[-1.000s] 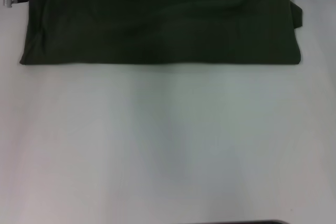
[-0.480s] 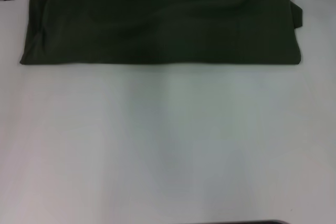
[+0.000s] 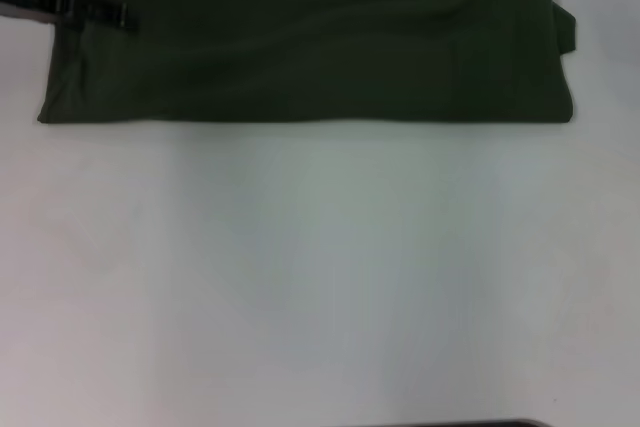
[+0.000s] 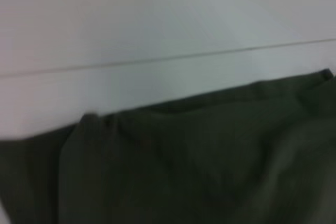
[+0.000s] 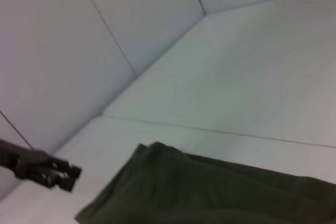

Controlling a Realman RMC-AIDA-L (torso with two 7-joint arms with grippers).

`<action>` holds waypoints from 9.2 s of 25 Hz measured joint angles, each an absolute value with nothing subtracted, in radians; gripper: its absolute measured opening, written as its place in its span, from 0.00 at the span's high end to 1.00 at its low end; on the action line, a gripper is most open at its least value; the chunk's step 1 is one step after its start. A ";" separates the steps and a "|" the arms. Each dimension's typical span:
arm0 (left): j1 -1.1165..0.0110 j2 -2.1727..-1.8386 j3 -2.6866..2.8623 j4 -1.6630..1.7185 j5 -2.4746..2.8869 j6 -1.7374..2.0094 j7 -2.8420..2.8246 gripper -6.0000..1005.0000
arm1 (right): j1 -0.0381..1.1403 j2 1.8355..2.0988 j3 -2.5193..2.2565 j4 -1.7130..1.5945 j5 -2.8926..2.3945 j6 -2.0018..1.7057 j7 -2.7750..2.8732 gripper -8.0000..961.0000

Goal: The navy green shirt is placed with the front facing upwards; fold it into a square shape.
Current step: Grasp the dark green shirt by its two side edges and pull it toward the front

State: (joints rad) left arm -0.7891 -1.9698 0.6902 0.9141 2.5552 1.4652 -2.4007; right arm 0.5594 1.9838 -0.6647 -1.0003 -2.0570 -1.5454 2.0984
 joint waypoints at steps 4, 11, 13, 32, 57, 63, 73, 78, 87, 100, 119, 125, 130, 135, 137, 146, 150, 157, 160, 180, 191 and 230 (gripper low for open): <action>-0.851 -1.900 0.699 0.746 2.591 1.475 -2.413 0.13 | 0.555 1.991 -0.625 -1.000 -2.056 -1.600 2.093 0.03; -0.938 -1.885 0.728 0.636 2.696 1.451 -2.445 0.13 | 0.557 1.999 -0.632 -0.998 -2.060 -1.614 2.100 0.03; -0.943 -1.892 0.732 0.642 2.727 1.417 -2.484 0.13 | 0.557 2.004 -0.632 -0.998 -2.060 -1.614 2.101 0.03; -0.899 -1.941 0.761 0.641 2.827 1.217 -2.576 0.13 | 0.562 2.010 -0.623 -0.989 -2.057 -1.602 2.143 0.03; -0.802 -1.879 0.552 0.556 2.103 1.378 -2.278 0.13 | 0.565 2.013 -0.586 -0.993 -2.045 -1.593 2.087 0.03; -0.801 -1.920 0.735 0.659 2.242 1.258 -2.321 0.13 | 0.559 2.014 -0.583 -0.996 -2.045 -1.588 2.081 0.03; -0.799 -1.910 0.775 0.693 2.405 1.266 -2.366 0.13 | 0.541 2.023 -0.554 -0.998 -2.043 -1.576 2.032 0.03; -0.797 -1.902 0.767 0.687 2.448 1.294 -2.387 0.13 | 0.533 2.023 -0.535 -0.992 -2.043 -1.574 2.020 0.03; -0.792 -1.894 0.758 0.665 2.540 1.286 -2.466 0.13 | 0.522 2.036 -0.554 -0.969 -2.051 -1.581 1.960 0.03; -0.798 -1.880 0.729 0.599 2.639 1.232 -2.642 0.13 | 0.526 2.035 -0.555 -0.962 -2.051 -1.565 1.964 0.03; -0.797 -1.890 0.747 0.552 2.674 1.182 -2.629 0.13 | 0.521 2.037 -0.557 -0.962 -2.051 -1.565 1.966 0.03; -0.800 -1.895 0.747 0.540 2.673 1.190 -2.620 0.13 | 0.519 2.037 -0.557 -0.962 -2.051 -1.565 1.967 0.03; -0.805 -1.903 0.747 0.540 2.671 1.192 -2.612 0.13 | 0.516 2.037 -0.557 -0.962 -2.051 -1.565 1.967 0.03; -0.808 -1.909 0.744 0.540 2.668 1.183 -2.608 0.13 | 0.514 2.037 -0.557 -0.962 -2.051 -1.568 1.967 0.03; -0.809 -1.911 0.742 0.542 2.671 1.178 -2.608 0.13 | 0.513 2.037 -0.557 -0.962 -2.051 -1.569 1.967 0.03; -0.811 -1.912 0.746 0.541 2.672 1.168 -2.615 0.13 | 0.512 2.037 -0.557 -0.962 -2.051 -1.571 1.967 0.03; -0.811 -1.913 0.747 0.540 2.672 1.174 -2.615 0.16 | 0.514 2.036 -0.557 -0.962 -2.051 -1.572 1.967 0.03; -0.813 -1.917 0.764 0.540 2.680 1.169 -2.629 0.25 | 0.513 2.036 -0.555 -0.962 -2.047 -1.573 1.967 0.03; -0.815 -1.918 0.772 0.541 2.715 1.144 -2.672 0.28 | 0.513 2.036 -0.551 -0.962 -2.046 -1.574 1.967 0.03; -0.836 -1.927 0.778 0.578 2.785 1.189 -2.687 1.00 | 0.513 2.035 -0.546 -0.962 -2.044 -1.579 1.970 0.03; -0.831 -1.923 0.762 0.667 2.775 1.307 -2.625 1.00 | 0.491 1.983 -0.552 -0.960 -2.296 -1.474 2.291 0.03; -0.857 -1.974 0.784 0.691 2.774 1.312 -2.537 1.00 | 0.628 1.980 -0.598 -0.689 -2.499 -1.288 2.454 0.04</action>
State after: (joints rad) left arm -0.8572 -1.9742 0.7836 0.6905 2.7743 1.3122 -2.5369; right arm 0.6276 1.9797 -0.5983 -0.6886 -2.4992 -1.2881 2.4543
